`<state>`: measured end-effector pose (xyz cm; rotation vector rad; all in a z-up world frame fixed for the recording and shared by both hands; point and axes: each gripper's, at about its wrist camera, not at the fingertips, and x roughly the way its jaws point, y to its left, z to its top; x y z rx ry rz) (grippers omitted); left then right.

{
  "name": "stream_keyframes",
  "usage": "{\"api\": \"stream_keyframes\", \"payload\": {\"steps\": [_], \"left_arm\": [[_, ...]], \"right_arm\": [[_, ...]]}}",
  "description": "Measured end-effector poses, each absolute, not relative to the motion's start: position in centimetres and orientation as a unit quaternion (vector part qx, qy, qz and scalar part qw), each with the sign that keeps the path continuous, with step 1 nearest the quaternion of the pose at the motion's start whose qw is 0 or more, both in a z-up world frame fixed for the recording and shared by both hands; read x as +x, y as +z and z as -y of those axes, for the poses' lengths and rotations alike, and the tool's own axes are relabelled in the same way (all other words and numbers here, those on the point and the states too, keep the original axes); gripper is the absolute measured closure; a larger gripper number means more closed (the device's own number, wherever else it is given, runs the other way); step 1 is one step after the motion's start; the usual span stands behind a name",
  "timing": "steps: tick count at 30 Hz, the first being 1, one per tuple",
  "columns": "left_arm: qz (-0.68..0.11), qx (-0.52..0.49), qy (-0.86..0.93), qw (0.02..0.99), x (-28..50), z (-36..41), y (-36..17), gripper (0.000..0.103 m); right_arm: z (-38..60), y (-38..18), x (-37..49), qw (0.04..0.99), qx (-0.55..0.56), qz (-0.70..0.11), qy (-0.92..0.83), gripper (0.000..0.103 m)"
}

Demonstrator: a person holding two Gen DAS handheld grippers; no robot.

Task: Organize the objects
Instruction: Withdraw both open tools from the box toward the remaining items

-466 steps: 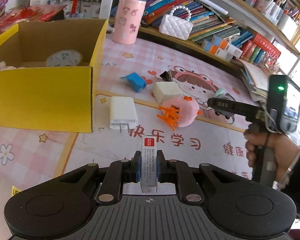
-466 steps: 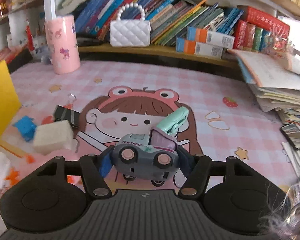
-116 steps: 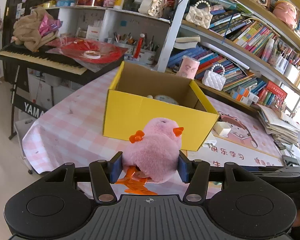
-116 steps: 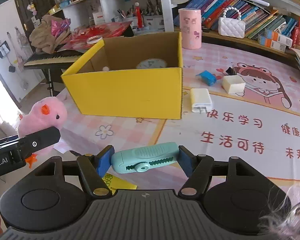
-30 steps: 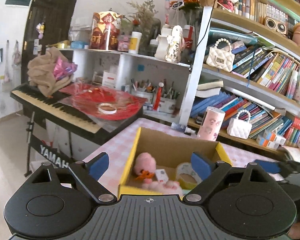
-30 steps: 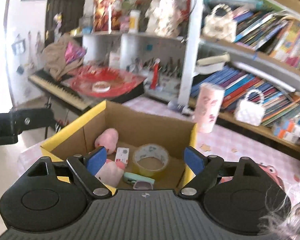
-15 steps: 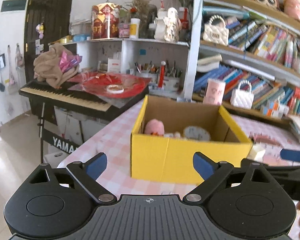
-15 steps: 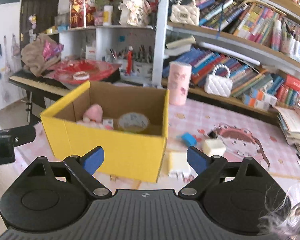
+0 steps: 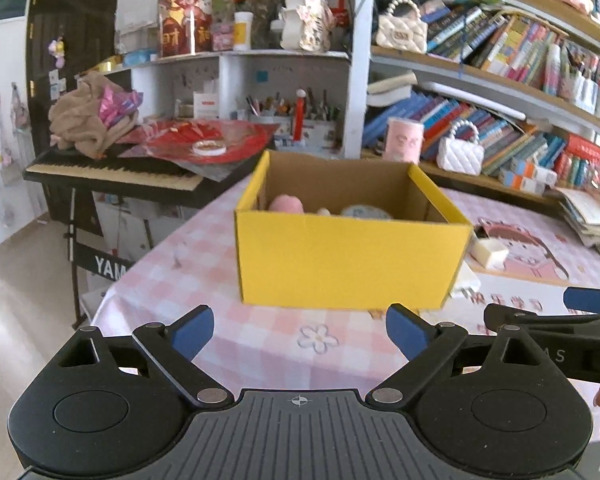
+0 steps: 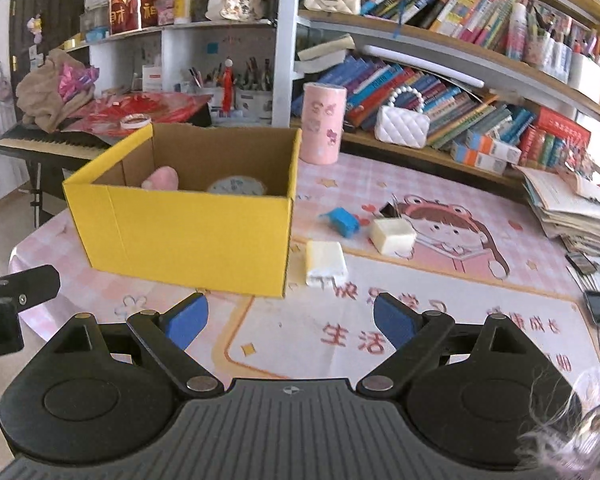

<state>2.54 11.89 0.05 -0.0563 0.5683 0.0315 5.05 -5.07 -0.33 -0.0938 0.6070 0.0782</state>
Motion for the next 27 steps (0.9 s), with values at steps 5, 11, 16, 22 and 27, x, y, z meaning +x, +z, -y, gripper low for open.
{"api": "stream_keyframes", "payload": {"steps": [5, 11, 16, 22, 27], "left_arm": [[-0.298, -0.018, -0.019, 0.954, 1.8, -10.1, -0.8, 0.008], [-0.308, -0.006, -0.056, 0.95, 1.4, -8.0, -1.3, 0.008], [-0.315, -0.003, -0.084, 0.945, 1.2, -6.3, -1.5, 0.008], [-0.317, 0.01, -0.119, 0.941, 1.6, -3.9, -1.4, 0.008], [-0.323, 0.013, -0.136, 0.936, 2.5, -1.8, -1.6, 0.008]], "right_arm": [[6.3, -1.1, 3.5, 0.949, -0.041, -0.313, 0.01, 0.013], [8.8, -1.7, 1.7, 0.946, -0.023, -0.323, -0.032, 0.013], [10.8, -1.8, 0.4, 0.943, -0.013, -0.328, -0.063, 0.013], [13.2, -1.9, -0.6, 0.939, 0.001, -0.33, -0.097, 0.012], [15.2, -2.0, -0.9, 0.934, 0.009, -0.334, -0.122, 0.012]]}}
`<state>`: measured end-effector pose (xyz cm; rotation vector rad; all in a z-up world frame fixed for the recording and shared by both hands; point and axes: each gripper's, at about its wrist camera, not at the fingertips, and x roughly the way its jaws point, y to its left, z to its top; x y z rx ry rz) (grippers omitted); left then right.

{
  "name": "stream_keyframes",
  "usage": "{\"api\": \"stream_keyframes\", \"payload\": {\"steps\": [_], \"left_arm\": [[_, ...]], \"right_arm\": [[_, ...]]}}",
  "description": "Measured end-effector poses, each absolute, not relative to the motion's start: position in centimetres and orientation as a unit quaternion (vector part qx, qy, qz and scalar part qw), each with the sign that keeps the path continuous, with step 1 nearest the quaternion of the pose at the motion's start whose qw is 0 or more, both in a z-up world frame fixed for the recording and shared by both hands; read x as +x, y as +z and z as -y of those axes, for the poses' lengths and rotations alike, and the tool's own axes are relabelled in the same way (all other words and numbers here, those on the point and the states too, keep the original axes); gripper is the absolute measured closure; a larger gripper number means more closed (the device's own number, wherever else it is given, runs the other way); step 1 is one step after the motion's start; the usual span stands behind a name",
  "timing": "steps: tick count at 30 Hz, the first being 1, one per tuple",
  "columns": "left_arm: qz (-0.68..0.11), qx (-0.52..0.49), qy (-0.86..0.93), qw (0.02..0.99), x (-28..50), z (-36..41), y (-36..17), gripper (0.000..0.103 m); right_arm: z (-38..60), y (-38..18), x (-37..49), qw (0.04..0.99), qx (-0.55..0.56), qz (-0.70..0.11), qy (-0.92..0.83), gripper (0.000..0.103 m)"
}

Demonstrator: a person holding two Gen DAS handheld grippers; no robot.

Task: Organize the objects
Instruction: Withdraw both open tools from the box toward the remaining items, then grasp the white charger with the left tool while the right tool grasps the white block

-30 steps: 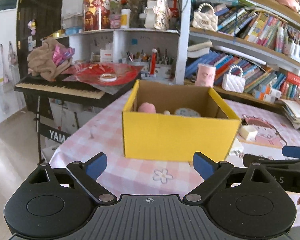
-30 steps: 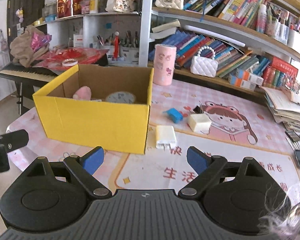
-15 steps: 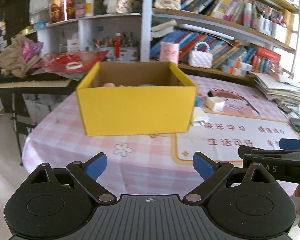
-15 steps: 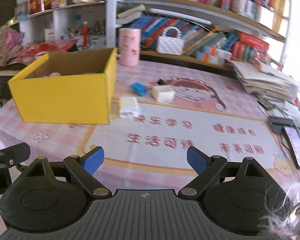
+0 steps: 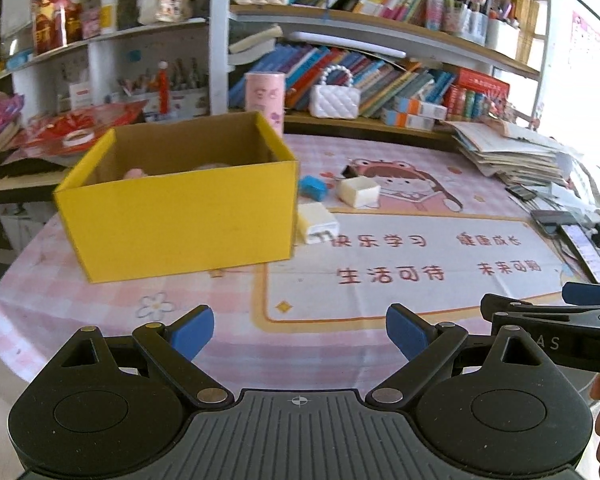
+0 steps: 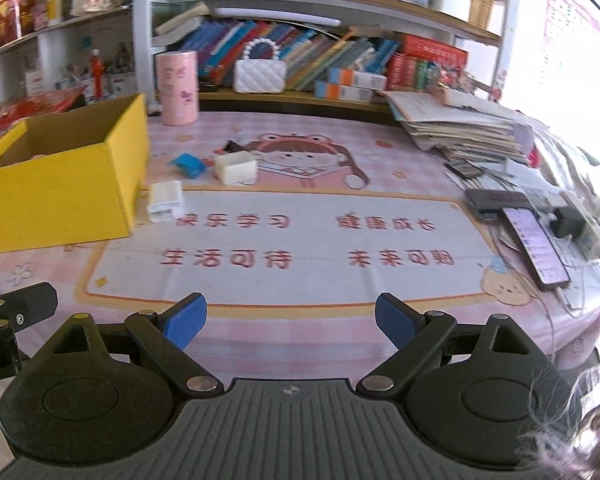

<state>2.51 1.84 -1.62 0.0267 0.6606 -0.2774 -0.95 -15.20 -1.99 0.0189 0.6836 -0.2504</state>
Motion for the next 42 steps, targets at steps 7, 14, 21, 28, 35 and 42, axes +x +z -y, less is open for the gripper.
{"api": "stream_keyframes", "payload": {"steps": [7, 14, 21, 28, 35, 42], "left_arm": [[-0.334, 0.019, -0.151, 0.93, 4.1, 1.1, -2.1, 0.008], [-0.344, 0.018, -0.142, 0.928, 6.4, 3.2, -2.4, 0.008], [-0.354, 0.017, -0.132, 0.926, 8.9, 5.0, -2.7, 0.008], [-0.365, 0.022, -0.117, 0.924, 11.7, 6.7, -3.2, 0.009], [-0.359, 0.03, -0.105, 0.927, 14.2, 8.8, -3.6, 0.047], [-0.348, 0.054, -0.017, 0.936, 18.0, 10.4, -4.4, 0.059]], "right_arm": [[18.2, -2.5, 0.0, 0.927, 0.017, -0.346, -0.143, 0.011], [20.3, -2.8, 2.6, 0.926, 0.013, -0.354, -0.131, 0.011], [22.3, -3.0, 5.8, 0.924, 0.011, -0.364, -0.117, 0.011], [24.2, -3.2, 9.1, 0.926, 0.006, -0.365, -0.095, 0.013], [26.1, -2.8, 12.5, 0.932, 0.011, -0.355, -0.066, 0.033], [27.3, -2.5, 14.8, 0.94, 0.02, -0.34, -0.023, 0.046]]}}
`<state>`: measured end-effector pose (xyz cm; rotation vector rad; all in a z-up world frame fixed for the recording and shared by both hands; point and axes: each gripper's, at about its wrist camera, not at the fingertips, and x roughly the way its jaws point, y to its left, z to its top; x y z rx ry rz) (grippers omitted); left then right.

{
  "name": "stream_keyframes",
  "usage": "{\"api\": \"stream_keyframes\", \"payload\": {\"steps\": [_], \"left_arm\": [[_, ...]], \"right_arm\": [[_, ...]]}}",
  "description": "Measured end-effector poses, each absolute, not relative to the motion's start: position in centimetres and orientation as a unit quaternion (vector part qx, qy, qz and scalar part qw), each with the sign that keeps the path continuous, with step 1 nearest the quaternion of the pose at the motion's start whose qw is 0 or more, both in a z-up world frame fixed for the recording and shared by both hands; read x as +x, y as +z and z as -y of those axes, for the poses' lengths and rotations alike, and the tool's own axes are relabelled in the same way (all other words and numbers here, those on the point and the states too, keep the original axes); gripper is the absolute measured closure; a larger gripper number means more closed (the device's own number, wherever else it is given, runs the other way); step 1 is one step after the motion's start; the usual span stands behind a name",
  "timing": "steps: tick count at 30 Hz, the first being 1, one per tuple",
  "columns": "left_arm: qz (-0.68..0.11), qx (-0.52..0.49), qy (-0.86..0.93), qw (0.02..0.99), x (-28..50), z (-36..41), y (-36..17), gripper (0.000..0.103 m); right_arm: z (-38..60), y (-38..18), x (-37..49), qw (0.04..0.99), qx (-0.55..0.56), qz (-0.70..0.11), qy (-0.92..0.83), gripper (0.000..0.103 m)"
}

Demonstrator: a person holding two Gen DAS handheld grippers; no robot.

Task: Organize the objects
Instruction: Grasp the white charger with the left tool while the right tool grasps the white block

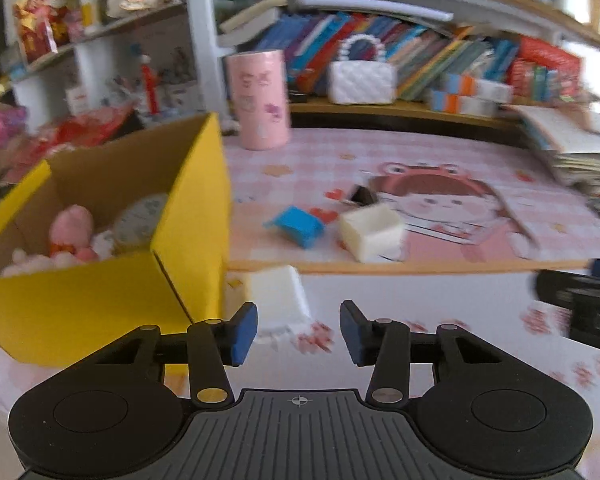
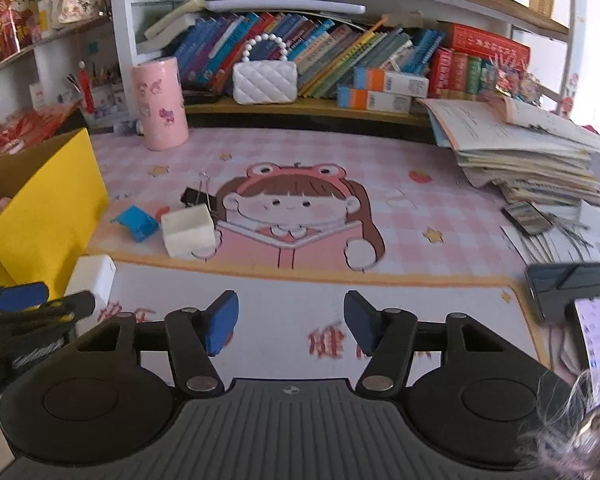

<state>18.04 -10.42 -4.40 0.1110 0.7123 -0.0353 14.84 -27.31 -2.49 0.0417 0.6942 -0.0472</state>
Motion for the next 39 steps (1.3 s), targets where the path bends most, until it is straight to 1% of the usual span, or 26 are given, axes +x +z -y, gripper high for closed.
{"api": "stream_keyframes", "payload": {"steps": [3, 4, 8, 10, 13, 16, 19, 22, 25, 30, 33, 39], "left_arm": [[-0.358, 0.059, 0.021, 0.932, 20.0, 10.7, -5.2, 0.06], [-0.363, 0.057, 0.03, 0.93, 20.6, 10.7, -5.5, 0.064], [-0.383, 0.053, 0.04, 0.921, 21.8, 11.0, -6.4, 0.063], [-0.386, 0.05, 0.048, 0.92, 22.0, 11.0, -6.6, 0.061], [-0.391, 0.05, 0.05, 0.918, 22.5, 11.0, -6.9, 0.059], [-0.413, 0.032, 0.051, 0.909, 23.2, 10.5, -7.7, 0.058], [-0.41, -0.003, 0.056, 0.91, 23.4, 9.8, -7.9, 0.058], [-0.411, -0.012, 0.046, 0.911, 23.4, 9.7, -7.9, 0.062], [-0.417, -0.043, 0.027, 0.908, 22.9, 8.9, -7.2, 0.062], [-0.42, -0.041, 0.003, 0.907, 20.3, 8.2, -6.1, 0.062], [-0.429, -0.056, -0.005, 0.902, 18.5, 7.1, -5.7, 0.062], [-0.43, -0.07, 0.003, 0.9, 16.2, 4.7, -5.0, 0.062]], "right_arm": [[27.5, -2.4, 15.6, 0.942, 0.014, -0.334, -0.007, 0.046], [27.5, -2.4, 15.8, 0.943, 0.012, -0.333, -0.002, 0.046], [27.8, -2.5, 16.5, 0.943, 0.008, -0.331, 0.017, 0.046], [27.9, -2.6, 16.8, 0.943, 0.008, -0.331, 0.023, 0.046], [28.0, -2.8, 17.5, 0.942, 0.012, -0.333, 0.031, 0.046], [28.0, -3.0, 18.0, 0.941, 0.013, -0.337, 0.038, 0.046], [27.8, -3.1, 18.4, 0.94, 0.011, -0.338, 0.045, 0.046], [27.8, -3.2, 18.7, 0.94, 0.008, -0.338, 0.05, 0.046], [27.6, -3.4, 19.3, 0.939, 0.008, -0.34, 0.056, 0.046], [26.1, -4.1, 21.8, 0.936, -0.003, -0.341, 0.084, 0.046], [24.5, -5.0, 23.8, 0.934, -0.015, -0.339, 0.112, 0.046], [20.8, -7.2, 28.1, 0.929, -0.058, -0.334, 0.148, 0.046]]}}
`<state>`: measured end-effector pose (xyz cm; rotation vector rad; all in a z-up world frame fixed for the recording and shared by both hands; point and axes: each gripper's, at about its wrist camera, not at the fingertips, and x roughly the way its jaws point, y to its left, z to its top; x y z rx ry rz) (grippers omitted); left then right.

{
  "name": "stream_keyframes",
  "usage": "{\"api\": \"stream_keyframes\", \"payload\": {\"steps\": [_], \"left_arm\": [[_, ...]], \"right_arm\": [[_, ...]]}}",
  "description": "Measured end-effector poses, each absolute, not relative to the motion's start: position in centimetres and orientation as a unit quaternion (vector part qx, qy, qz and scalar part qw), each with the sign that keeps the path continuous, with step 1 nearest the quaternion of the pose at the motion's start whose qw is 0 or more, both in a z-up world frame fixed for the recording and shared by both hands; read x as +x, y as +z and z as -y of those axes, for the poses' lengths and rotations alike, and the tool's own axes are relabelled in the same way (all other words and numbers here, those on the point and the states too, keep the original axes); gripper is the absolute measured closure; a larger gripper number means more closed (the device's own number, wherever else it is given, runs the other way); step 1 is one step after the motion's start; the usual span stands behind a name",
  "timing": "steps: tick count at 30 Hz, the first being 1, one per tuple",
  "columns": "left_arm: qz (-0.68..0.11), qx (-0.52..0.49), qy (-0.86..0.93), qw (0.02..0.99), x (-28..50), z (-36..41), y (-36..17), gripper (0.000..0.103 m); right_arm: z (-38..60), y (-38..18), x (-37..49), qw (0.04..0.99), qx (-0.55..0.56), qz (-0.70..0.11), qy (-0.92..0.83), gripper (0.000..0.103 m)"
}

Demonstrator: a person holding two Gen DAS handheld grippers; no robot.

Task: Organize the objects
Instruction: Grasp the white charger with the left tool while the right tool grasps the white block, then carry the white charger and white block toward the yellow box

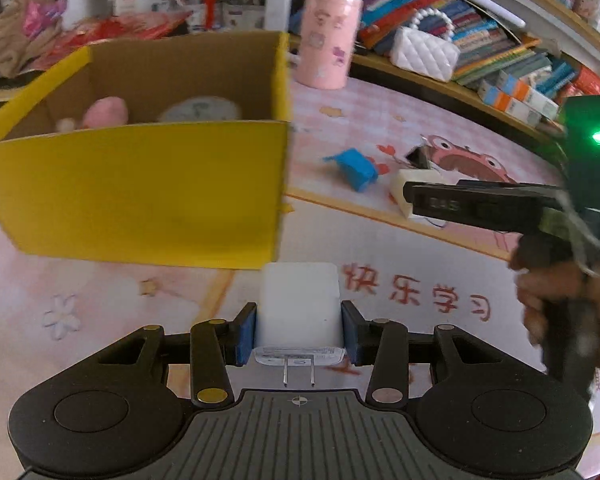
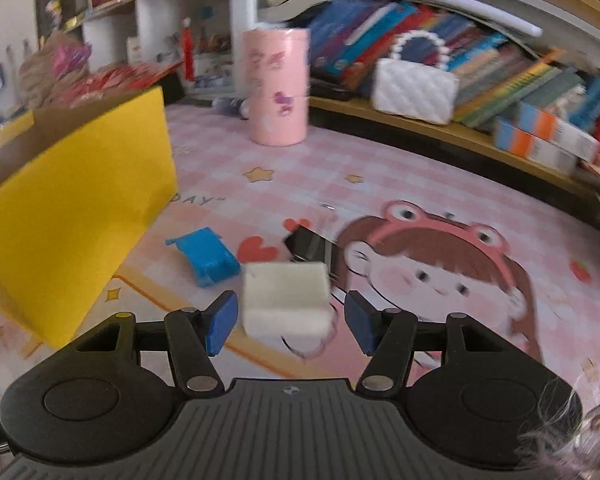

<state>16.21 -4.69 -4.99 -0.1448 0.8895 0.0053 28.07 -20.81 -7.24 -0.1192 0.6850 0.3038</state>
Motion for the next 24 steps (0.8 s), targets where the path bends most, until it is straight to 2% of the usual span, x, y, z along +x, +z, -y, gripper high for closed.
{"api": "stream_keyframes", "payload": {"steps": [4, 6, 12, 24], "left_arm": [[-0.422, -0.079, 0.01, 0.903, 15.2, 3.5, -4.5, 0.062], [-0.417, -0.084, 0.009, 0.905, 14.7, 3.0, -4.2, 0.062], [-0.403, -0.103, 0.0, 0.909, 14.0, 1.8, -3.7, 0.062], [-0.386, -0.13, -0.028, 0.913, 11.8, -1.5, -3.4, 0.062]], "right_arm": [[19.5, -8.3, 29.9, 0.926, -0.073, -0.343, 0.14, 0.044], [19.2, -8.5, 30.1, 0.925, -0.082, -0.346, 0.133, 0.051], [19.5, -7.9, 28.9, 0.925, -0.081, -0.352, 0.121, 0.06], [19.5, -4.3, 19.7, 0.916, -0.006, -0.393, 0.076, 0.061]]}}
